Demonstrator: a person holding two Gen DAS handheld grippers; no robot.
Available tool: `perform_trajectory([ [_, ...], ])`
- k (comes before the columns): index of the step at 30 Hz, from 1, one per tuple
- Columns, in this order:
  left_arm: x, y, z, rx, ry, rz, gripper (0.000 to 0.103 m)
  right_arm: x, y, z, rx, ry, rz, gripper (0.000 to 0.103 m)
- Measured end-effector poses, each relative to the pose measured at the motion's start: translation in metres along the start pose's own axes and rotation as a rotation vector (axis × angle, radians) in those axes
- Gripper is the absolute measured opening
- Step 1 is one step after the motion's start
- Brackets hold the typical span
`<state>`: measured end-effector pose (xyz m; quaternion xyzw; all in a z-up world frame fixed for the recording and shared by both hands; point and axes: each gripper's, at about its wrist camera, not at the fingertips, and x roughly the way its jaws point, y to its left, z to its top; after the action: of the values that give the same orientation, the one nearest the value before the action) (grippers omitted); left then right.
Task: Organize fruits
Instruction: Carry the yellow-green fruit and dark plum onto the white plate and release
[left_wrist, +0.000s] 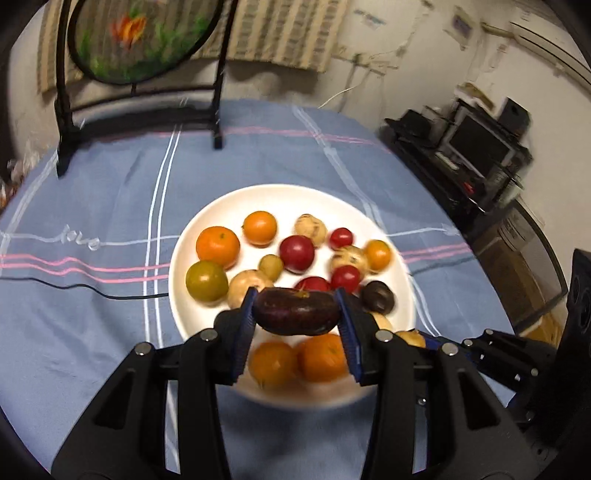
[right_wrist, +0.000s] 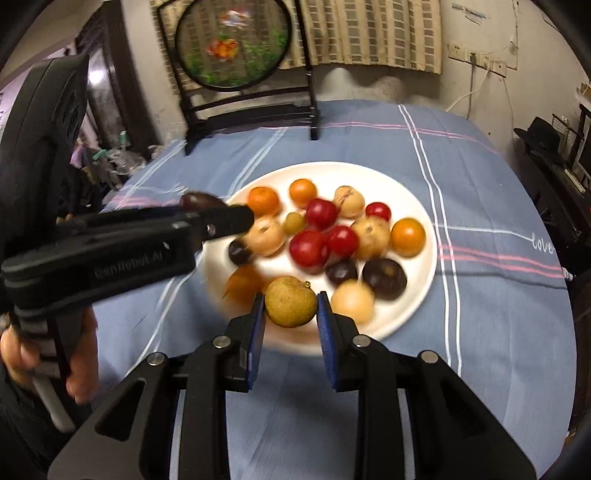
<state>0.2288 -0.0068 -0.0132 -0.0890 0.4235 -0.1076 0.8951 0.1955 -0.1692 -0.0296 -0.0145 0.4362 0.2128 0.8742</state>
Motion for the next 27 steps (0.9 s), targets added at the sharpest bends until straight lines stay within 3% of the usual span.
perform_trajectory([
  [3, 0.016, 0.008, -0.003, -0.037, 0.030, -0.015, 0.043, 0.014, -0.009, 0.001, 0.023, 0.014, -0.015, 0.028],
  [8, 0.027, 0.009, -0.006, -0.016, 0.039, -0.009, 0.044, 0.019, -0.009, 0.005, 0.015, 0.004, -0.017, 0.029],
  [9, 0.027, 0.008, -0.005, -0.012, 0.033, -0.002, 0.050, 0.019, -0.009, 0.006, 0.015, 0.001, -0.017, 0.046],
  [10, 0.027, 0.008, -0.006, -0.009, 0.028, 0.008, 0.064, 0.019, -0.010, 0.007, 0.023, -0.016, -0.034, 0.059],
  [11, 0.026, 0.009, -0.005, -0.010, 0.018, 0.020, 0.071, 0.017, -0.011, 0.007, 0.027, -0.034, -0.047, 0.073],
  [12, 0.023, 0.011, -0.005, -0.020, 0.002, 0.025, 0.080, 0.015, -0.012, 0.006, 0.031, -0.050, -0.061, 0.074],
  [15, 0.013, 0.017, -0.004, -0.044, -0.038, 0.027, 0.090, 0.009, -0.018, 0.003, 0.051, -0.063, -0.073, 0.074],
  [19, 0.000, 0.018, -0.013, -0.013, -0.091, 0.112, 0.096, -0.004, -0.030, -0.007, 0.099, -0.086, -0.144, 0.076],
  [20, -0.004, 0.016, -0.018, -0.002, -0.098, 0.136, 0.097, -0.008, -0.033, -0.011, 0.115, -0.089, -0.158, 0.085],
  [21, -0.007, 0.014, -0.022, 0.010, -0.105, 0.144, 0.098, -0.014, -0.036, -0.016, 0.135, -0.099, -0.166, 0.093],
  [27, -0.017, 0.000, -0.047, 0.050, -0.111, 0.168, 0.101, -0.030, -0.040, -0.040, 0.194, -0.123, -0.201, 0.102],
])
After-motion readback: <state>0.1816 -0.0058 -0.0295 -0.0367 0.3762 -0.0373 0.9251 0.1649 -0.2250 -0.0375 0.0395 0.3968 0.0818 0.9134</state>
